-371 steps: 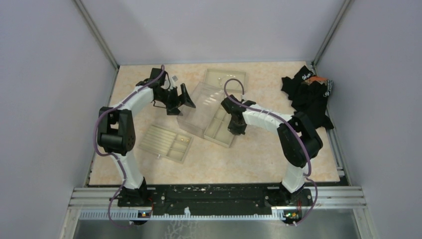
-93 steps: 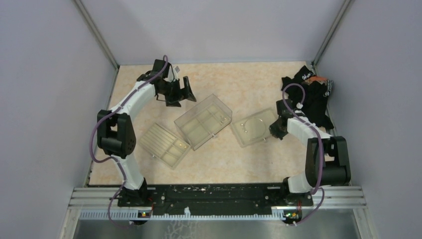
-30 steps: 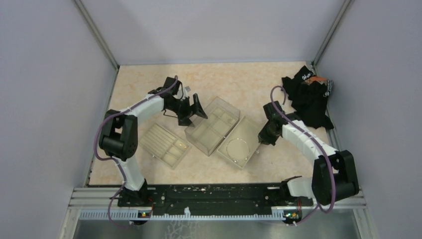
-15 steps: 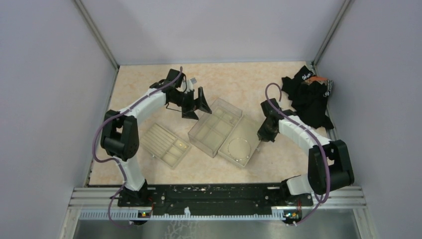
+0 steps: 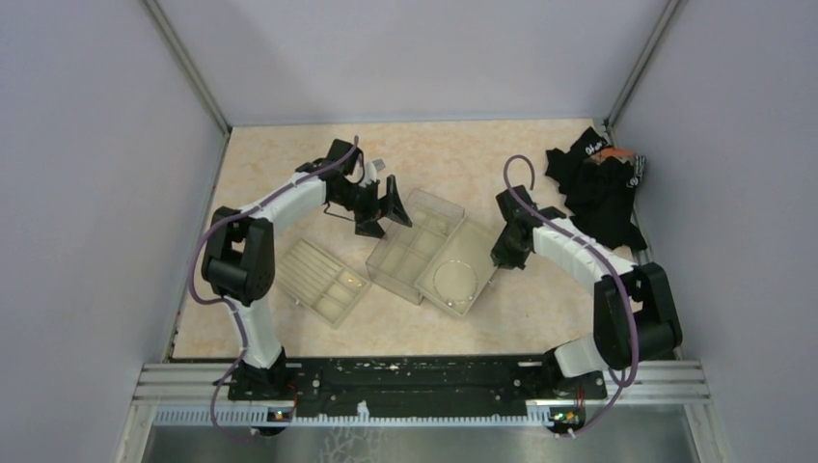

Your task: Organize the mixed jewelry

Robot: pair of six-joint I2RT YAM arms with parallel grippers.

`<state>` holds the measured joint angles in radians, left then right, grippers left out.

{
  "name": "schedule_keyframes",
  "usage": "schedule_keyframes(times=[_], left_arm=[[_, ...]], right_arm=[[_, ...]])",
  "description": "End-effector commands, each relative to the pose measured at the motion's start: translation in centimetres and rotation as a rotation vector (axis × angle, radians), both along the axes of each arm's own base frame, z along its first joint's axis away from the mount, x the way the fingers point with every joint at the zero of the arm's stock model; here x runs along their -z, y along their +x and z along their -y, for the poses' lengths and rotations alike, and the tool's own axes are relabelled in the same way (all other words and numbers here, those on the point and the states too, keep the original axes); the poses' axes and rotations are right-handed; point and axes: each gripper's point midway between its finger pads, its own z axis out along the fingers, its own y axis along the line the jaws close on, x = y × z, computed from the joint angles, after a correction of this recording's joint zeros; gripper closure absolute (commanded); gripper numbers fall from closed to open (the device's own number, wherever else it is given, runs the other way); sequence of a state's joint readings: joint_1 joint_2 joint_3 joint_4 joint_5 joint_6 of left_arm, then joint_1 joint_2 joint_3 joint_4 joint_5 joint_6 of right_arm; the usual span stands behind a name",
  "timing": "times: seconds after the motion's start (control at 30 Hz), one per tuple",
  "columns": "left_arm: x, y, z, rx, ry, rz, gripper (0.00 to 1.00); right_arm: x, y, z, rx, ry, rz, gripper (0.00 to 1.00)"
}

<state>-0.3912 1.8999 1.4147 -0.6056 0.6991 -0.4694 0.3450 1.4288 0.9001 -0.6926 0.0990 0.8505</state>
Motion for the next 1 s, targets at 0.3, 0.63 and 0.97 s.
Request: schedule_keyframes(times=[0.3,0.63,0.97], left_arm=[[0.2,-0.7,0.9,0.048,-0.05,-0.018,0.01],[1.0,-1.1,1.1,0.049,-0.05,-0.034,0.01],[1.5,-0.6,0.7,0.066,-0.01,-0.012,0.01]], right_arm=[[-2.5,1.1,-2.6,-0.087,0.068,0.1,1.0],[-2.6,0.2,-2.9,-0.195,0.069,0.071,1.0],[-2.9,-0.9,-3.5,-0.288,0.092,0.026,1.0]])
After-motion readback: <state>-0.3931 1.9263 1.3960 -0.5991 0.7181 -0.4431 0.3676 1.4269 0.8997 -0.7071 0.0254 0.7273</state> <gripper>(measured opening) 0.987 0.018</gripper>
